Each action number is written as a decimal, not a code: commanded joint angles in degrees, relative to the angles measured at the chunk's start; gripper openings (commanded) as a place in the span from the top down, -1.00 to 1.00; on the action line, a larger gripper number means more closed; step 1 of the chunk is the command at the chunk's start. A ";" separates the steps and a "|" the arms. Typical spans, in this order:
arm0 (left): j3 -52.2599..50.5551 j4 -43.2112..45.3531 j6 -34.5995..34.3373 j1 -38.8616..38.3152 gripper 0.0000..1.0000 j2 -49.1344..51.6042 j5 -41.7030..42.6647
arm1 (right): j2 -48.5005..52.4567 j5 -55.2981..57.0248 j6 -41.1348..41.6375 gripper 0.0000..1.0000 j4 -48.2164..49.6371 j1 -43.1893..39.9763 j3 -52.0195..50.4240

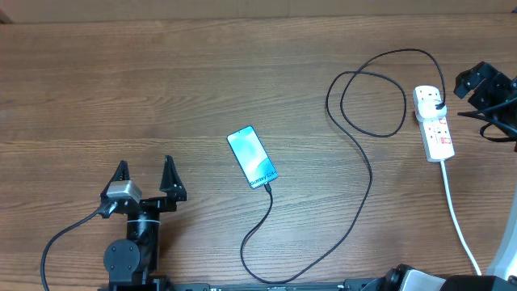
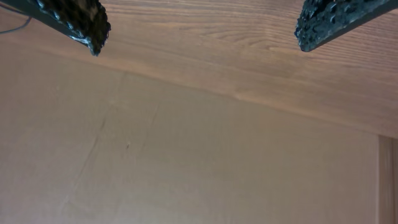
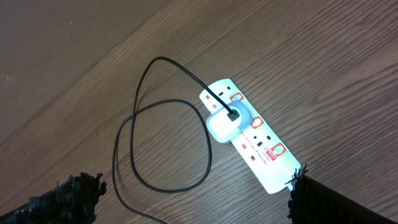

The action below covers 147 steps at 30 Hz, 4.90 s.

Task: Plug charger to phone and switch on socket

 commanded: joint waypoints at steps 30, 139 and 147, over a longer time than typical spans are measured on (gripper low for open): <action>-1.55 -14.03 14.73 5.60 -0.98 -5.90 7.87 | -0.09 0.44 0.22 -1.00 0.22 0.37 -0.02; -1.55 -13.88 14.71 7.69 -0.99 -5.86 7.89 | -62.01 -0.74 0.22 -1.00 64.67 25.46 -78.16; -1.55 -13.88 14.71 7.69 -0.99 -5.86 7.89 | -65.53 -0.22 0.20 -1.00 64.61 25.46 -81.79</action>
